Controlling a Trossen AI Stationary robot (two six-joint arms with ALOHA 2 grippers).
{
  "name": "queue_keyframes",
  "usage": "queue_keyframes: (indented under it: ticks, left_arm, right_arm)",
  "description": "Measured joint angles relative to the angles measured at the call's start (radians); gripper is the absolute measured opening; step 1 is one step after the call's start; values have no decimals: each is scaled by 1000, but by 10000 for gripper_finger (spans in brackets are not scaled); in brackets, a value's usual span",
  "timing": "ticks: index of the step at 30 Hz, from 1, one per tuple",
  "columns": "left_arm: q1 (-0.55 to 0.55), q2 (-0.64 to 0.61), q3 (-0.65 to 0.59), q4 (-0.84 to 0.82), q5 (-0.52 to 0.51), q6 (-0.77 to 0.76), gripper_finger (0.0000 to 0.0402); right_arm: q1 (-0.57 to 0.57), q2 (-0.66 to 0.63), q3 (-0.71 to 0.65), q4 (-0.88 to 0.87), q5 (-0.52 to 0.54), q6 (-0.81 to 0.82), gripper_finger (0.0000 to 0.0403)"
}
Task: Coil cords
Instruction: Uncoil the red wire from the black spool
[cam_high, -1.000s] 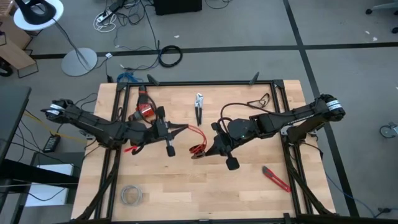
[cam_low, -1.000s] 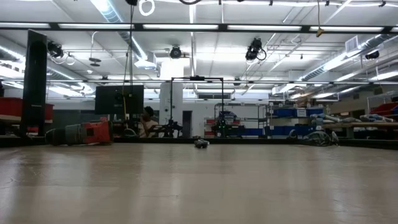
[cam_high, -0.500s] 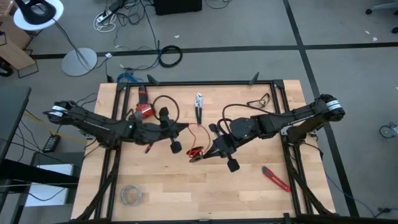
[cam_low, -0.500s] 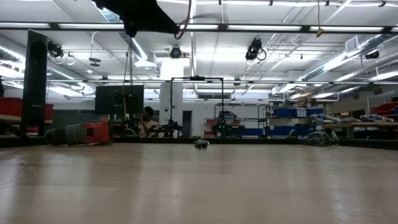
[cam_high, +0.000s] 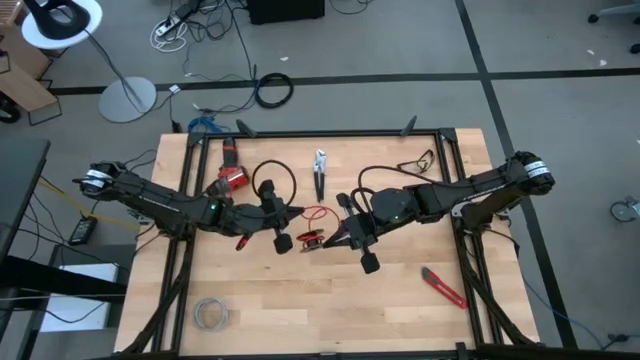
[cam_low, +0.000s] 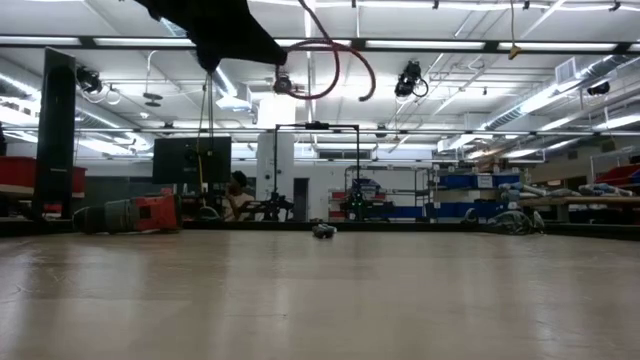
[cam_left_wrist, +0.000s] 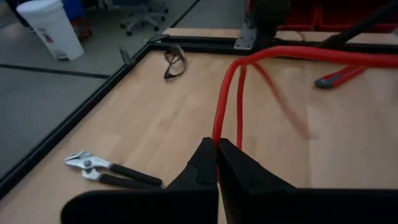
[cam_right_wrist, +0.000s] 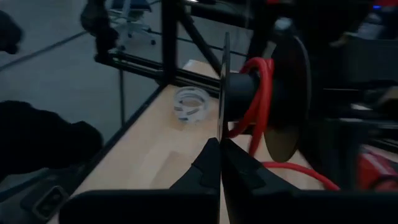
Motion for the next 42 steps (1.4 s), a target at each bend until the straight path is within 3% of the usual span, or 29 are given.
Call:
queue_keyframes:
  ticks: [3,11,25,33,42]
  left_arm:
    - [-11,1,0,-44,-11,-45,2]
    - [-17,-12,0,-159,-185,-155,3]
    - [-19,-191,0,-174,-206,-106,3]
    - [-20,-259,0,-168,-281,-72,3]
    - [-10,-242,0,-186,-309,-79,3]
  right_arm:
    - [0,0,0,-5,54,-10,0]
    - [-1,0,0,-59,146,-18,0]
    - [-1,0,0,-265,315,60,0]
    - [1,0,0,-303,302,79,0]
    - [10,0,0,-254,140,31,0]
